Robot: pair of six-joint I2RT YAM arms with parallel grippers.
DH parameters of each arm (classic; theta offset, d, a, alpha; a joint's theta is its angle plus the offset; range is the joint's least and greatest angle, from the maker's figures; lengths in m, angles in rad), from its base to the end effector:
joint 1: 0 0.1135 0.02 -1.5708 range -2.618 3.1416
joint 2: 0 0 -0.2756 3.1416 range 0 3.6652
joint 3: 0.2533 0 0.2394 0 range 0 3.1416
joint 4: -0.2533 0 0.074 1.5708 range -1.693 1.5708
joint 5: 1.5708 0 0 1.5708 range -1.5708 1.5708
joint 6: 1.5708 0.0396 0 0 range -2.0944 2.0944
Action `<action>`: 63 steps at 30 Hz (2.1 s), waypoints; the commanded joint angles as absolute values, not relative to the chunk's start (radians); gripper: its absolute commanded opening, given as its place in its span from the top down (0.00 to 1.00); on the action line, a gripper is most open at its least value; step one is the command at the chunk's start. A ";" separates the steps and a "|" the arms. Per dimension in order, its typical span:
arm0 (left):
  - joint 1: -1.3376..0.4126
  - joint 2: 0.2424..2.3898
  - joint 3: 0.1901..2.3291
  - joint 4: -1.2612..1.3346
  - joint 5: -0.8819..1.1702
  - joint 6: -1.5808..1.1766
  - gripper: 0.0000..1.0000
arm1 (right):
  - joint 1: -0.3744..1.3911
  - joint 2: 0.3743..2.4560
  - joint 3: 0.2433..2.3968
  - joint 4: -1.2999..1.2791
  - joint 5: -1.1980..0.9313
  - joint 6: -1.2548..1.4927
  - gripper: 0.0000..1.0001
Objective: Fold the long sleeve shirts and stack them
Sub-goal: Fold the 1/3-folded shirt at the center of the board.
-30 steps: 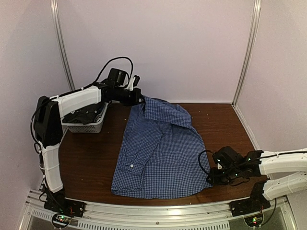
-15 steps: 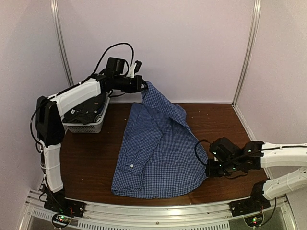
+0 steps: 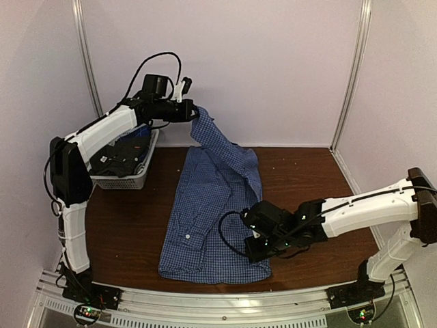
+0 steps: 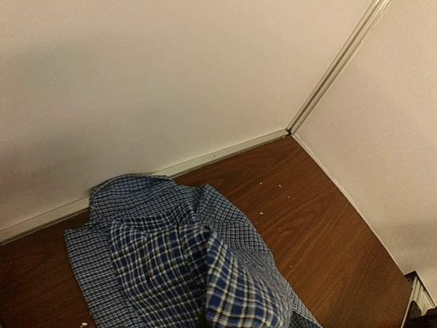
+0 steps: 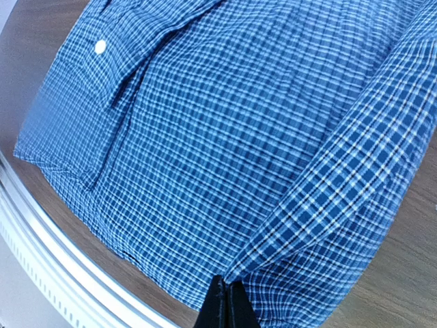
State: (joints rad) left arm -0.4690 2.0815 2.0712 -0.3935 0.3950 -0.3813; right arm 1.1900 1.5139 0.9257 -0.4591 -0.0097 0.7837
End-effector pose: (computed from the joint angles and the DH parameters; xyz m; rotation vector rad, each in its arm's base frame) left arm 0.4291 -0.2345 0.3681 0.3599 2.0330 -0.9305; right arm 0.1064 0.2668 0.2116 -0.5670 2.7345 0.6316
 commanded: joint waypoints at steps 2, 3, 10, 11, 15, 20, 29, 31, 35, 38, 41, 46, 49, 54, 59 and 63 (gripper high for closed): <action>-0.414 2.084 2.038 -0.398 0.336 -0.329 0.99 | 1.198 1.619 0.988 -0.325 -0.127 0.701 1.00; -0.411 2.085 2.033 -0.397 0.327 -0.324 0.99 | 1.198 1.638 0.997 -0.319 -0.139 0.695 1.00; -0.405 2.113 2.056 -0.405 0.305 -0.308 0.98 | 1.198 1.719 1.048 -0.255 -0.205 0.679 1.00; -0.405 2.117 2.064 -0.405 0.304 -0.308 0.98 | 1.198 1.727 1.061 -0.253 -0.208 0.677 1.00; -0.405 2.126 2.104 -0.405 0.302 -0.310 0.98 | 1.198 1.768 1.110 -0.252 -0.224 0.663 1.00; -0.405 2.119 2.132 -0.417 0.279 -0.305 0.98 | 1.198 1.797 1.139 -0.241 -0.244 0.660 1.00; -0.405 2.095 2.155 -0.420 0.250 -0.284 0.97 | 1.198 1.821 1.166 -0.232 -0.257 0.658 1.00; -0.405 2.097 2.166 -0.419 0.245 -0.281 0.96 | 1.198 1.827 1.177 -0.234 -0.258 0.654 1.00; -0.405 2.101 2.181 -0.419 0.243 -0.278 0.95 | 1.199 1.842 1.206 -0.242 -0.258 0.649 1.00; -0.405 2.104 2.186 -0.419 0.244 -0.278 0.95 | 1.200 1.846 1.219 -0.238 -0.256 0.649 0.99; -0.405 2.105 2.184 -0.420 0.243 -0.276 0.95 | 1.200 1.858 1.233 -0.236 -0.260 0.651 0.99; -0.405 2.105 2.175 -0.421 0.233 -0.270 0.95 | 1.200 1.881 1.227 -0.224 -0.268 0.653 0.99; -0.405 2.103 2.152 -0.423 0.215 -0.265 0.95 | 1.200 1.896 1.226 -0.205 -0.276 0.652 0.99; -0.405 2.103 2.094 -0.420 0.201 -0.261 0.96 | 1.200 1.933 1.231 -0.165 -0.311 0.657 0.99; -0.406 2.091 2.008 -0.417 0.204 -0.263 0.96 | 1.197 1.923 1.230 -0.152 -0.311 0.655 0.90; -0.405 2.064 1.930 -0.411 0.222 -0.276 0.96 | 1.178 1.866 1.239 -0.159 -0.303 0.643 0.66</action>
State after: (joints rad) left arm -0.4019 2.1189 1.9915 -0.4435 0.2131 -0.2779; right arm 1.1931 1.9285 1.2114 -0.1822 -0.3008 0.6521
